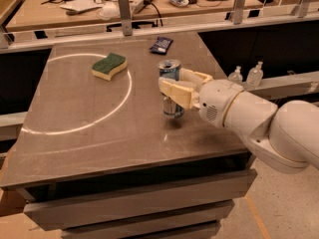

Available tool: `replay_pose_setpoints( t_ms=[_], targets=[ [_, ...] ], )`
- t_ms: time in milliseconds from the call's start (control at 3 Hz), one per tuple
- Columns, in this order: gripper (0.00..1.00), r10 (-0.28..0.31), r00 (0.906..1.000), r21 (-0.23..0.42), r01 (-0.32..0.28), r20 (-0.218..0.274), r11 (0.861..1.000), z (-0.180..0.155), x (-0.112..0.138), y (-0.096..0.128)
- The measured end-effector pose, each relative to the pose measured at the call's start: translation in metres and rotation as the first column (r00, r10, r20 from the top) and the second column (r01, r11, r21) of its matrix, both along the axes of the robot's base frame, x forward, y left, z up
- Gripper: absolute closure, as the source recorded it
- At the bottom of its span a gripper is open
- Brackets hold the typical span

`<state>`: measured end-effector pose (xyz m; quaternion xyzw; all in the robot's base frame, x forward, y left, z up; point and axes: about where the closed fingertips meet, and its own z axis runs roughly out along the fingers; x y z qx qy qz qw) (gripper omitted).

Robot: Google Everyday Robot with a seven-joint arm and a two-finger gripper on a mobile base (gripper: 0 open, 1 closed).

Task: Place redbull can upright

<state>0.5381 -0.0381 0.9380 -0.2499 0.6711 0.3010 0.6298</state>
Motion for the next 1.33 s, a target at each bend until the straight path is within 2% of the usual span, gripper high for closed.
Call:
replay_pose_setpoints(
  t_ms=[333,667,1000,1333],
  targets=[
    [1.00,-0.009,0.9999,0.010,0.009,0.011,1.000,-0.006,-0.004,0.002],
    [0.82,-0.023,0.9995,0.057,0.021,0.024,0.998,-0.012,-0.009,-0.001],
    [0.53,-0.029,0.9993,0.094,0.027,0.023,0.995,-0.020,-0.019,-0.001],
    [0.28,-0.025,0.9995,0.093,0.023,0.020,0.995,-0.024,-0.026,-0.002]
  ],
)
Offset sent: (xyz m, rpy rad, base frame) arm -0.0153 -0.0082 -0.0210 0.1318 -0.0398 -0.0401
